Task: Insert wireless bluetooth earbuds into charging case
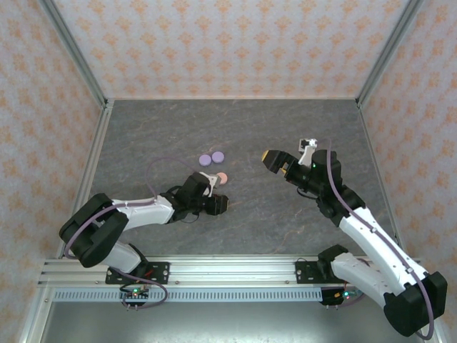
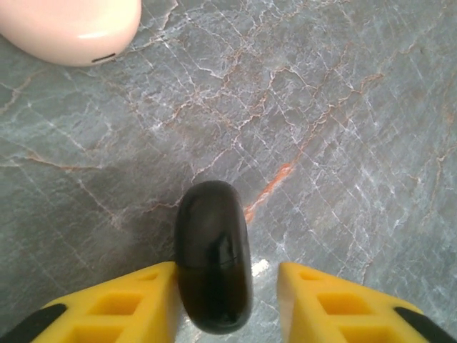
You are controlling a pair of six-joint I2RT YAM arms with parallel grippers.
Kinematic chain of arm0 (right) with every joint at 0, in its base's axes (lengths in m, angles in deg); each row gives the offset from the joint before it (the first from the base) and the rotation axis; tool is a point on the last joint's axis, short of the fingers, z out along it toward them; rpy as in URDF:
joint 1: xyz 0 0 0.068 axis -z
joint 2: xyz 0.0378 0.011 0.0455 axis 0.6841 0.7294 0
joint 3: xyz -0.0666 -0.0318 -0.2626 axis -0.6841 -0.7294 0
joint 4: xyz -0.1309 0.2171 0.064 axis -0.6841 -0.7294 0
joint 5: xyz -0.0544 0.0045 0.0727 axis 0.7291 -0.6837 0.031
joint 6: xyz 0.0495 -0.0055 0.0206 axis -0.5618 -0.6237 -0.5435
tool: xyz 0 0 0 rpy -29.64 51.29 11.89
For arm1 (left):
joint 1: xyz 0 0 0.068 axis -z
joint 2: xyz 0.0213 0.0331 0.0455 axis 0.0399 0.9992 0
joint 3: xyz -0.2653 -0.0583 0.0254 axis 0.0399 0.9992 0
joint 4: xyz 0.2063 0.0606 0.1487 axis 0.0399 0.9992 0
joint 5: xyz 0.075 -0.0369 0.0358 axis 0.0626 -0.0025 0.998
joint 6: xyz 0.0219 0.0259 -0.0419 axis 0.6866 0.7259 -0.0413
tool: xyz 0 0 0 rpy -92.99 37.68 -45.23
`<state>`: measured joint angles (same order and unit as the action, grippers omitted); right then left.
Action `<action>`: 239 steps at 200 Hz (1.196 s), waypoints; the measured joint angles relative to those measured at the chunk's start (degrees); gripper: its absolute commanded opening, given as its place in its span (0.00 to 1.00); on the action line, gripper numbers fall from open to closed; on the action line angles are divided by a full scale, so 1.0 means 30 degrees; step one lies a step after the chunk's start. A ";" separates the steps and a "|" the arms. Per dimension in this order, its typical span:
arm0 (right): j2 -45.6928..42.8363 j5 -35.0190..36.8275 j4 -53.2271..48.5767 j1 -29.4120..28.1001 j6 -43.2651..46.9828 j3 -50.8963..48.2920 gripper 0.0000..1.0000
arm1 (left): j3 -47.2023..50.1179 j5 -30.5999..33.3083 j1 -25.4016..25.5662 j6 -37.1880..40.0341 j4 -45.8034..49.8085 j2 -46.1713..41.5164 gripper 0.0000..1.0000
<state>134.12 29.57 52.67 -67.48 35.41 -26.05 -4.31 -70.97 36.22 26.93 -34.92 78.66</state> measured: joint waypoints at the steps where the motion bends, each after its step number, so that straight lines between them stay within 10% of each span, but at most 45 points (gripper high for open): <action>1: 0.0000 0.0058 -0.0073 0.0000 0.0036 0.0036 0.99 | 0.0000 0.0022 0.0000 -0.0022 0.0007 0.0000 0.46; 63: -0.0153 0.2973 -0.3424 0.0000 0.2667 0.1821 0.99 | -0.0554 0.0976 -0.0663 0.0627 0.1967 -0.0313 0.72; 128: -0.2310 1.2189 -0.4590 0.0007 0.6441 0.0401 0.99 | -0.1683 0.3548 -0.3300 0.2215 0.3694 -0.5209 0.84; 174: -0.2164 1.6218 0.0146 0.1049 1.0987 -0.4648 0.99 | -0.1501 0.9763 -0.4036 0.4772 0.2565 -0.7781 0.88; 239: 0.3016 1.4542 0.9799 0.5654 1.2196 -0.8794 0.99 | -0.0058 1.4120 -0.6222 0.8480 -0.0831 -0.6346 0.88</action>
<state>143.17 73.20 82.07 -50.52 72.00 -52.43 -4.49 -28.62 17.55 52.38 -37.41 59.63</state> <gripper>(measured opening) 0.992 0.884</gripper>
